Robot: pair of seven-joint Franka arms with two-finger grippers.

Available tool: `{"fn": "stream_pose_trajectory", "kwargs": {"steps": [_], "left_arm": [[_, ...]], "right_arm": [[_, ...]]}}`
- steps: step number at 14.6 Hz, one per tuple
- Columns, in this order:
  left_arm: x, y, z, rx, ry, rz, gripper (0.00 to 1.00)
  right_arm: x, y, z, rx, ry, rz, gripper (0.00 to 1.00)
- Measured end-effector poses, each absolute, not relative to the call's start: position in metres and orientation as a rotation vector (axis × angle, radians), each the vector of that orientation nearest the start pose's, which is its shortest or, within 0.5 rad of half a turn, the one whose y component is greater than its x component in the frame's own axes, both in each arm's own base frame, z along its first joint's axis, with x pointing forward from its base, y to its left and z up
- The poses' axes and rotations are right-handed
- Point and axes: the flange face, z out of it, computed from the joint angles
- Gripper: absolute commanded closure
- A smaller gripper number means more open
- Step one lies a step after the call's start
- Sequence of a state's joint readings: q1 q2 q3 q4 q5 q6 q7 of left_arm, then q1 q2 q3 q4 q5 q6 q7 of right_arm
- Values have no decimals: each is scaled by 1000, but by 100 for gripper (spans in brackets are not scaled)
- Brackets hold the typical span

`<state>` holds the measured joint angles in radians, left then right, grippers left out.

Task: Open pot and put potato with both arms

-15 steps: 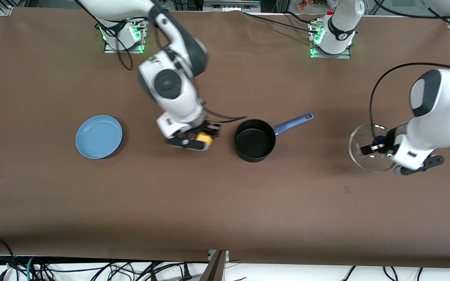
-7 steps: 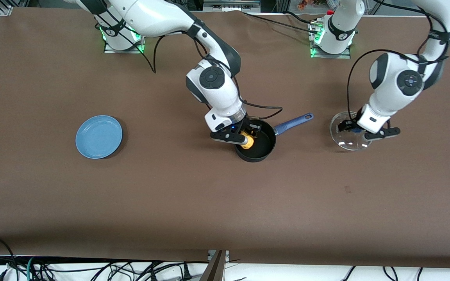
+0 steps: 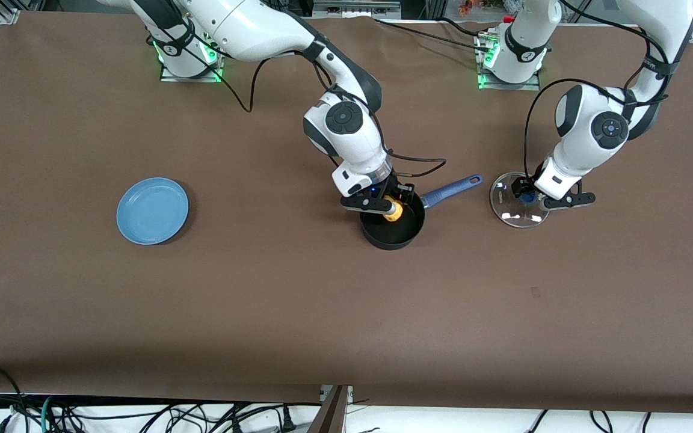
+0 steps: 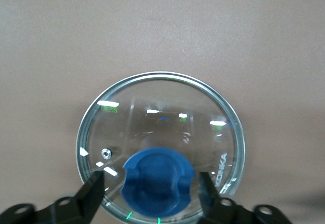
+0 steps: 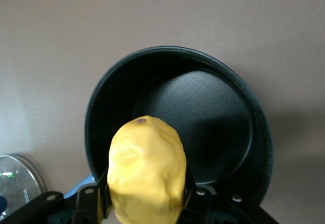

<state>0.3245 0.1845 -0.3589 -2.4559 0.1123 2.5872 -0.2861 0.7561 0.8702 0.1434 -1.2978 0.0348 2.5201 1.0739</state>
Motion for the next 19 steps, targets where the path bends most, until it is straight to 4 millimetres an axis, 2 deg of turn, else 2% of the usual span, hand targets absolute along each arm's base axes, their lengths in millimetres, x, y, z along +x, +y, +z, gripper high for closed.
{"fn": "stream_pose_trajectory", "kwargs": {"steps": [2,3,4,6,9,10,12,14,16,19], "left_arm": [[489,-22,236,-3132,-252,27,0],[495,-22,246,-3129,-250,10,0],[502,-20,258,-3122,-245,0,0],[517,-17,293,-3101,-232,-9,0],[542,-6,372,-3072,-229,-35,0],[551,2,400,-3079,-243,-41,0],[565,23,450,-3110,-257,-57,0],[569,47,487,-3122,-237,-40,0],[572,59,520,-3126,-215,-36,0],[572,60,563,-3127,-207,-41,0]], "right_arm": [[508,589,251,-2756,376,-122,45],[508,588,247,-2760,377,-118,9],[508,588,244,-2762,377,-115,0],[508,588,243,-2763,376,-116,0],[511,589,252,-2797,374,-85,0],[516,588,264,-2824,372,-64,0],[530,581,302,-2892,341,-15,0],[550,558,344,-2937,275,5,0],[574,518,381,-2985,160,23,0],[613,440,427,-3028,-26,42,0]]}}
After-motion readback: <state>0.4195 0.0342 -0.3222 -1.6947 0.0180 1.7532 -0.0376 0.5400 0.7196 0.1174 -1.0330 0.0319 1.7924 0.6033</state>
